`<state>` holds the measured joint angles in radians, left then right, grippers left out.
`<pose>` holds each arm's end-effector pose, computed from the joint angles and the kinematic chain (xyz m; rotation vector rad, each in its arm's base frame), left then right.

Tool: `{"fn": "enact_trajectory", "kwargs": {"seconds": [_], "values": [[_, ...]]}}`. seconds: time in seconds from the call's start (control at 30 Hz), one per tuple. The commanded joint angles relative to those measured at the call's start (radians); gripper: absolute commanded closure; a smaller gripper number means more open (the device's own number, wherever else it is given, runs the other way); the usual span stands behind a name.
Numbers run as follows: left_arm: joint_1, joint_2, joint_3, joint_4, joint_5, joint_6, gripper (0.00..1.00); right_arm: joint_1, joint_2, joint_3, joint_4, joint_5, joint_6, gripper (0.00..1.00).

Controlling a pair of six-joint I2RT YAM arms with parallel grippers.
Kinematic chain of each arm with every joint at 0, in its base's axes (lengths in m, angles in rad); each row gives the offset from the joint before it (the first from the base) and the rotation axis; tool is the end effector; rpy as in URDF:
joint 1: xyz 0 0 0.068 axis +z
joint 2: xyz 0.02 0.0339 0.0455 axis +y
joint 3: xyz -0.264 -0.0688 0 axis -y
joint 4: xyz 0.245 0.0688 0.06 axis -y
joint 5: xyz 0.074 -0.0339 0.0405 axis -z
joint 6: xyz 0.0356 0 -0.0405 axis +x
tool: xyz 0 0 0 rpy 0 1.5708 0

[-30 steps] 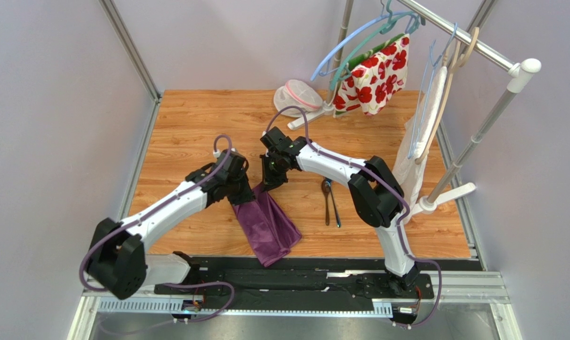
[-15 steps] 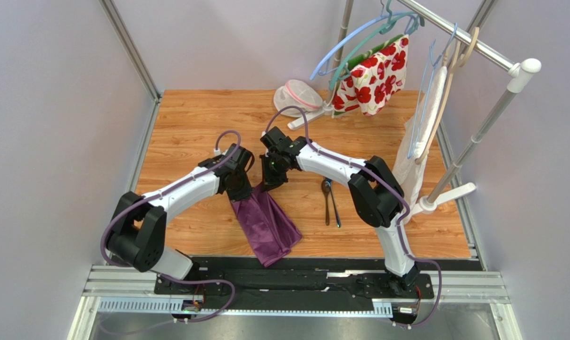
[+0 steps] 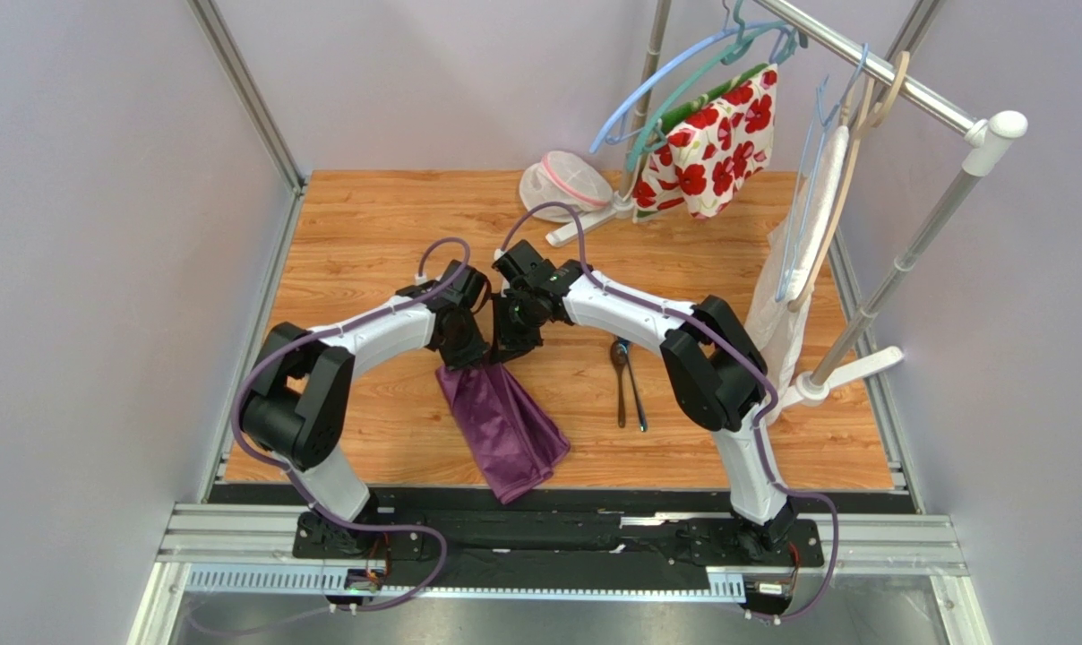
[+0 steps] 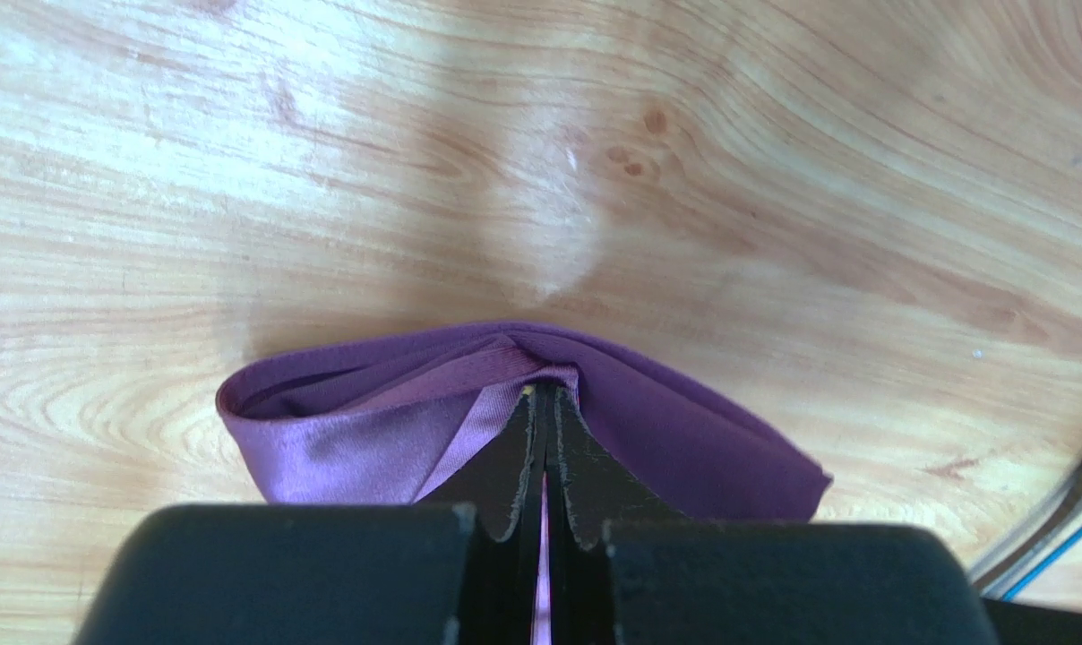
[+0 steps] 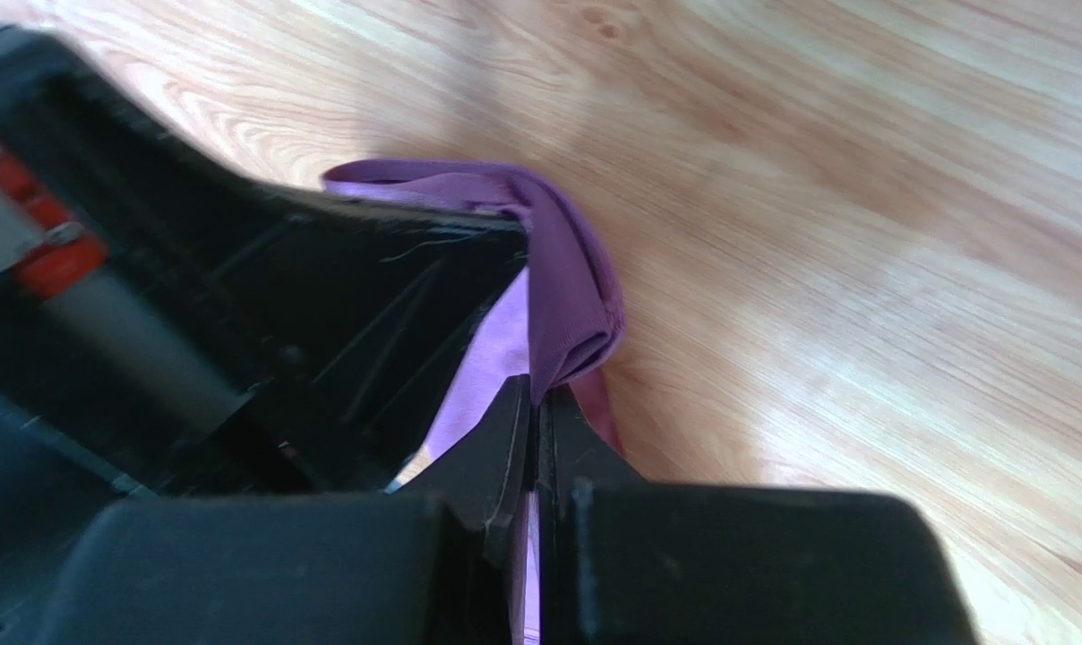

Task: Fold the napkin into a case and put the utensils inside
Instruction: Stuff the top corner of the smaller-rectangle-folded napkin at the center of the board.

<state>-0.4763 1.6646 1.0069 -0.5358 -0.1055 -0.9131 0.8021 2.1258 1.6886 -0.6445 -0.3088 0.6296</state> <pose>0.2822 -0.1414 0.1723 -0.6289 2.7043 -0.2267 0.3101 0.3361 0.1932 -0.3574 2.8429 0.8051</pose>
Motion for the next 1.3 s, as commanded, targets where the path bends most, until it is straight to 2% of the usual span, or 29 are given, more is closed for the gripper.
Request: {"fn": "enact_trajectory", "kwargs": {"seconds": [0.0,0.2,0.4,0.77,0.93,1.27], "values": [[0.011,0.0,0.012,0.046,0.007,0.011,1.0,0.002,-0.027,-0.039,0.106,-0.085,0.05,1.0],[0.015,-0.023,-0.042,0.097,0.026,0.025,1.0,0.006,-0.001,-0.116,0.226,-0.157,0.139,1.0],[0.016,-0.112,-0.07,0.103,0.038,0.023,1.0,0.003,-0.007,-0.132,0.229,-0.13,0.13,1.0],[0.045,-0.295,-0.04,-0.091,0.073,0.143,1.0,-0.006,-0.018,-0.129,0.194,-0.128,0.082,1.0],[0.057,-0.252,-0.122,-0.032,0.213,0.197,1.0,-0.003,-0.007,-0.096,0.161,-0.104,0.055,1.0],[0.057,-0.144,-0.209,0.109,0.126,0.142,1.0,0.048,0.014,-0.004,0.082,-0.053,0.022,0.99]]}}
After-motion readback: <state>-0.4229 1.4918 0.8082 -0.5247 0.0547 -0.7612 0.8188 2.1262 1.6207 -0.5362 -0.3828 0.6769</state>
